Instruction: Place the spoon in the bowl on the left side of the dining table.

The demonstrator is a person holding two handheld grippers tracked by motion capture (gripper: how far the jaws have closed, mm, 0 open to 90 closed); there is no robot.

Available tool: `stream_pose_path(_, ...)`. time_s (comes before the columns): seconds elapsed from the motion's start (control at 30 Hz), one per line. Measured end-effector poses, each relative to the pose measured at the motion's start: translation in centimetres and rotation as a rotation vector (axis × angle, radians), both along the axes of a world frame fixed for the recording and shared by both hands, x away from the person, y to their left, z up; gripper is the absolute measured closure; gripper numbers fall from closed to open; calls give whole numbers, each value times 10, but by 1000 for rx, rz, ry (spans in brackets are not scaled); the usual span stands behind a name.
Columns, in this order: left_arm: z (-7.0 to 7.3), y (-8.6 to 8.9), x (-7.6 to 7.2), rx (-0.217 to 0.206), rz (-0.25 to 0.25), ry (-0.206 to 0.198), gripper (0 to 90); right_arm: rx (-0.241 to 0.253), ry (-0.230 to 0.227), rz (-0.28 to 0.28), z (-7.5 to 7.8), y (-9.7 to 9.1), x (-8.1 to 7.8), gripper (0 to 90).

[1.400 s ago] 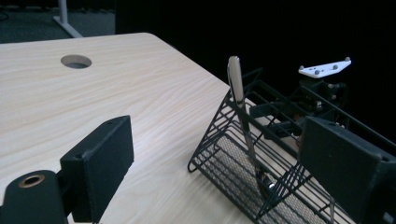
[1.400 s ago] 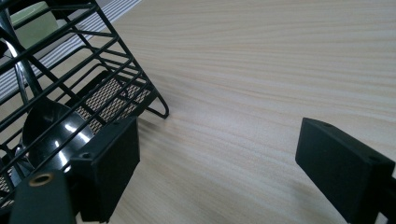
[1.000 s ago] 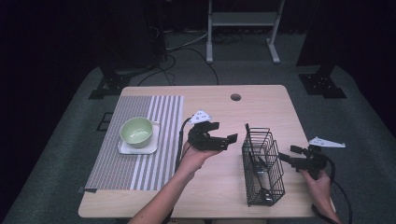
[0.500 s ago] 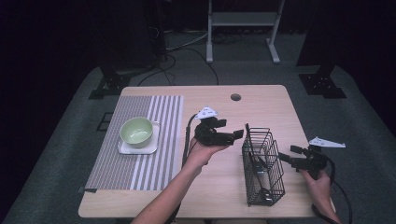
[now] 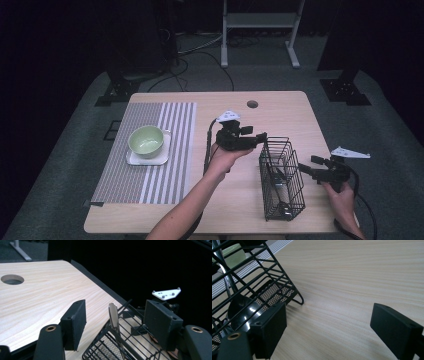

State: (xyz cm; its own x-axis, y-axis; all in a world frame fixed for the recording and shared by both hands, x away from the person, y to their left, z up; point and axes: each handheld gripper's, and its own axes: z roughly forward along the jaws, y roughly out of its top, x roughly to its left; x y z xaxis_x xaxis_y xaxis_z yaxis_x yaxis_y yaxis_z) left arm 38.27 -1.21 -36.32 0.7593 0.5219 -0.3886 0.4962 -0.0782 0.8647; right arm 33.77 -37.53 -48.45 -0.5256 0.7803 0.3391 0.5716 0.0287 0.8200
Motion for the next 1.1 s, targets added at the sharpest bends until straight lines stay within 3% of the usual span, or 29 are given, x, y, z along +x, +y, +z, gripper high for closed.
stream_pose_path(0.2, -3, -4, 3, 0, -1, 4, 496, 2, -1, 2, 0, 0, 0, 127)
stream_pose_path(0.3, -5, -7, 4, 1, -11, 4, 533, 3, -2, 1, 0, -1, 0, 127)
stream_pose_path(0.47, -5, -12, 4, 13, -6, -16, 690, 1, 0, 3, 0, 0, 0, 127)
stream_pose_path(0.77, -5, -14, 4, 26, -10, -42, 804, 4, -1, 2, 0, 0, 0, 127)
stream_pose_path(1.1, -5, -13, 1, -7, -14, -39, 836, 3, -3, 2, 0, 0, 0, 127)
